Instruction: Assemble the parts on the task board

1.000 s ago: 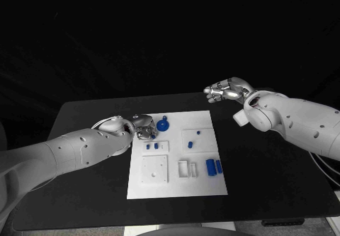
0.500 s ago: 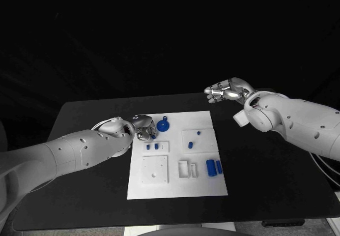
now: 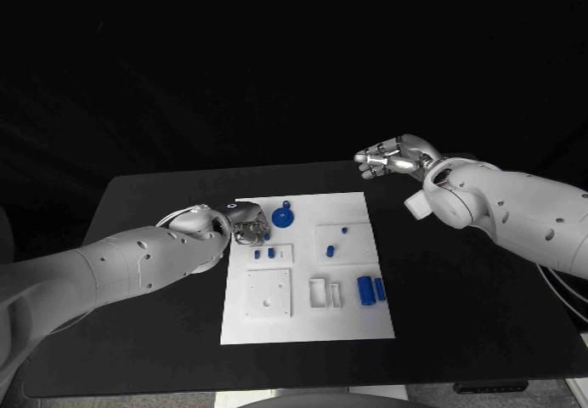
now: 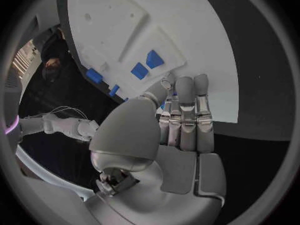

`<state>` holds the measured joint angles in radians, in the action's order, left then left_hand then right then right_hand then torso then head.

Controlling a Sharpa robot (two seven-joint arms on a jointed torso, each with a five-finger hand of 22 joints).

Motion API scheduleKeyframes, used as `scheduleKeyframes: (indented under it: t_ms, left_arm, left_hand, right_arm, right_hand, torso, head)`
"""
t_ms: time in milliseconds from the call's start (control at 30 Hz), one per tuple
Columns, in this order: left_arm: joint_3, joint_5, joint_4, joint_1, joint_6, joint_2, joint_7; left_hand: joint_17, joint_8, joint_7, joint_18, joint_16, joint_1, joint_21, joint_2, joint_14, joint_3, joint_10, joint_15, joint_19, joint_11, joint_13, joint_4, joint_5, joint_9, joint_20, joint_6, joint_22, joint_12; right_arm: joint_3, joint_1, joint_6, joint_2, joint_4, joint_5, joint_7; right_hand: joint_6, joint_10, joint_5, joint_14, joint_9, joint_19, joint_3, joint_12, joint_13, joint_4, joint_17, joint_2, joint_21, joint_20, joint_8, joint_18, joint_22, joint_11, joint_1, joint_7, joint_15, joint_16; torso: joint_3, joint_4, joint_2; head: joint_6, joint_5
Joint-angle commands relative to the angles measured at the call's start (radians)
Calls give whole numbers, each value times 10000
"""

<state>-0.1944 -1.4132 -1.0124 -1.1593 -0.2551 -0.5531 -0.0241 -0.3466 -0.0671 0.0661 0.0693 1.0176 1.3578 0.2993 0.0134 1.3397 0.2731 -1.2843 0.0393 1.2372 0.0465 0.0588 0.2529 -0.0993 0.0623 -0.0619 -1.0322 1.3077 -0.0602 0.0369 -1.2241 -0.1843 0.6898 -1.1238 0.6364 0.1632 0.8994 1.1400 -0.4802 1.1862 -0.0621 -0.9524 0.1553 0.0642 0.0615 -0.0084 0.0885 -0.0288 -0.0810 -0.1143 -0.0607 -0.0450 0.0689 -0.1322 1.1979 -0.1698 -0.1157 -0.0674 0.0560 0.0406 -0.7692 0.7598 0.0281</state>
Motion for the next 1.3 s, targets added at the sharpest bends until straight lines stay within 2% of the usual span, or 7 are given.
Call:
scheduleKeyframes:
  t_ms: [33,400,533,833,1000,1067,1300]
  left_arm:
    - [4,-55,11,-4,50,2,111]
    - [12,-48,125,-5,-374,-89,97]
    - [51,227,172,-11,-752,-204,-11]
    - [495,2802,207,-120,-1568,-565,-508]
    - [635,5135,-79,-339,-1333,-867,-812]
    - [716,6149,-348,-466,-994,-1082,-966]
    - [848,7503,-1358,-821,-532,-1710,-1256]
  left_hand:
    - [14,55,22,152,15,8,-44,77,-73,95,97,17,-85,-3,6,-8,-102,-3,13,72,223,11]
    - [55,6,215,207,27,-10,0,69,-71,199,211,-4,-72,34,9,-111,-49,12,44,-100,216,6]
    - [292,9,328,185,-489,-35,-145,-11,-309,200,158,-15,-216,45,12,-259,67,29,66,-652,158,0]
    - [1222,29,469,105,-3039,82,-1295,88,-359,17,448,-181,-663,201,7,-385,46,57,224,-867,-351,6]
    - [1489,30,471,26,-4215,-55,-2045,-9,-315,-126,392,-258,-683,209,4,-533,34,56,310,-870,-908,14]
    - [1989,38,612,5,-5808,-265,-2387,-95,-632,-43,733,-527,-1134,370,0,-670,-47,33,517,-524,-1567,17]
    - [2407,31,521,0,-8461,-376,-2378,-59,-323,-144,1233,-835,-1794,483,-1,-804,-179,43,884,-386,-3441,7]
  right_arm:
    - [5,4,124,0,-9,53,68]
    - [5,4,206,-8,2,166,-1]
    - [4,4,398,-15,-4,964,-148]
    - [-11,15,701,-92,-263,4835,-818]
    - [-72,23,338,-146,-316,6851,-1211]
    - [-141,40,162,-171,-343,7770,-1516]
    - [-386,137,119,-226,-547,9472,-2246]
  right_hand:
    - [7,-48,-47,-67,8,56,13,-30,-9,-67,-9,-23,9,-21,7,76,-12,2,-89,-13,-11,51]
    - [-5,-49,1,-66,9,60,-37,-30,-9,-152,-10,-32,10,-21,8,76,-12,1,15,-16,-11,51]
    - [382,-29,548,-34,3,20,-646,-42,-19,-829,-19,-158,2,11,11,84,-12,37,703,29,15,51]
    - [1570,72,1214,1052,-15,-915,-3981,-57,-33,-2762,247,326,-395,474,-8,-3,48,208,295,378,458,34]
    - [1923,430,1523,2297,-35,-1971,-4419,-45,-29,-2767,765,558,-1049,971,-44,-164,292,403,601,415,937,-329]
    - [2194,692,1218,2942,-54,-2490,-4438,-57,-33,-2724,1168,658,-1483,1202,-32,-237,513,517,579,460,1140,-513]
    - [2261,609,1547,3215,-26,-2493,-5038,-65,-37,-2660,2331,944,-2449,1388,-9,-310,1199,521,490,471,1251,-794]
  torso:
    - [4,2,-4]
    - [9,9,7]
    - [13,13,7]
    - [4,22,12]
    - [-5,-27,30]
    - [-14,-44,50]
    - [-84,-128,184]
  head:
    - [-1,-1]
    - [-42,24]
    - [-87,27]
    - [-306,77]
    - [-392,154]
    - [-393,226]
    - [-388,537]
